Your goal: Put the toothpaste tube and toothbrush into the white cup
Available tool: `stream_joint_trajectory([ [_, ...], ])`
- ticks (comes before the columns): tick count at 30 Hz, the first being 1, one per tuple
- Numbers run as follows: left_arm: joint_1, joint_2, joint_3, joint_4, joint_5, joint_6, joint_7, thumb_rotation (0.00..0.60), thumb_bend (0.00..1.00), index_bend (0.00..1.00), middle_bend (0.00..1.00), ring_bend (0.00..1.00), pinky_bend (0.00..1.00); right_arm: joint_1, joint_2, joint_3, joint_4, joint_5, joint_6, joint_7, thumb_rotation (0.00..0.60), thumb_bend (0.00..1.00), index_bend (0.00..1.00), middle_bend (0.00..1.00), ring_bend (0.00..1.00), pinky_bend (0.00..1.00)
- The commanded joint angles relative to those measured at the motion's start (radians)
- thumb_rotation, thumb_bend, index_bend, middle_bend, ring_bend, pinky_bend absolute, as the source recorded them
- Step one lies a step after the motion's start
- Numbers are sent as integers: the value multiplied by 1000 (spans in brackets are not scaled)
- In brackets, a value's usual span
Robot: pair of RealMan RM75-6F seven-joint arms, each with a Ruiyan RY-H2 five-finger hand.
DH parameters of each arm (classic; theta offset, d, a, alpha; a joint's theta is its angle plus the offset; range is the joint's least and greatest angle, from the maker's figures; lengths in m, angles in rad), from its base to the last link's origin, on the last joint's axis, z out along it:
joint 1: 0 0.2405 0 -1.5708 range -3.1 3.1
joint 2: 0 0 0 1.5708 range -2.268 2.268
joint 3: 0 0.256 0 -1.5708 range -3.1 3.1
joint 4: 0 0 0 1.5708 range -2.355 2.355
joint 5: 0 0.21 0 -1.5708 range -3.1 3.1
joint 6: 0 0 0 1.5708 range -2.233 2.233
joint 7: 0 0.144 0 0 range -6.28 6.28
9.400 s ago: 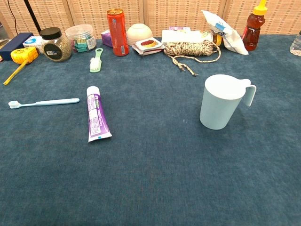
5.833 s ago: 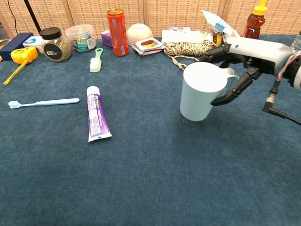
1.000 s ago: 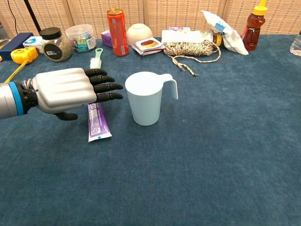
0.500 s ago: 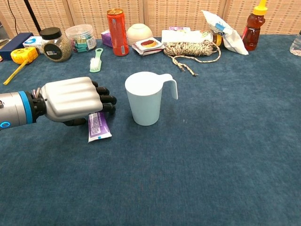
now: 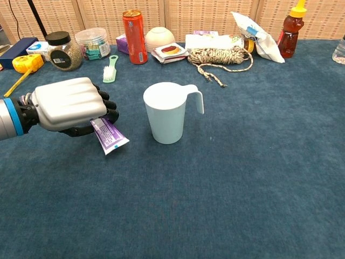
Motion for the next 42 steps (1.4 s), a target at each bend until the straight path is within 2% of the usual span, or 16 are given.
stream_joint_trajectory([
  [1, 6, 10, 5, 7, -2, 24, -23, 600, 394, 554, 436, 404, 515, -1, 0, 0, -1, -1, 0, -1, 600, 0, 0, 0, 0, 0],
  [6, 15, 29, 1, 3, -5, 81, -68, 600, 393, 554, 437, 404, 515, -1, -1, -1, -2, -6, -3, -6, 600, 0, 0, 0, 0, 0],
  [12, 45, 93, -26, -55, -30, 206, -217, 600, 392, 554, 437, 405, 515, -1, -1, -2, -5, -11, -5, -12, 600, 0, 0, 0, 0, 0],
  [19, 92, 194, -86, -198, -86, 371, -498, 600, 372, 554, 437, 406, 515, -2, -1, -2, -10, -12, -12, -17, 600, 0, 0, 0, 0, 0],
  [22, 106, 210, -124, -280, -136, 418, -669, 600, 369, 554, 437, 406, 515, -1, -2, -4, -13, -18, -12, -24, 600, 0, 0, 0, 0, 0],
  [26, 106, 206, -147, -375, -193, 401, -835, 600, 367, 555, 436, 400, 507, 0, -4, -6, -17, -22, -17, -32, 600, 0, 0, 0, 0, 0],
  [30, 94, 178, -150, -449, -236, 347, -921, 600, 362, 557, 434, 398, 497, 1, -6, -6, -18, -23, -21, -36, 600, 0, 0, 0, 0, 0],
  [37, 55, 68, -179, -494, -335, 244, -960, 600, 359, 556, 434, 399, 485, 5, -11, -7, -15, -22, -33, -41, 600, 0, 0, 0, 0, 0],
  [42, 8, -64, -225, -468, -429, 162, -950, 600, 354, 555, 433, 396, 484, 8, -13, -6, -7, -17, -43, -34, 600, 0, 0, 0, 0, 0],
])
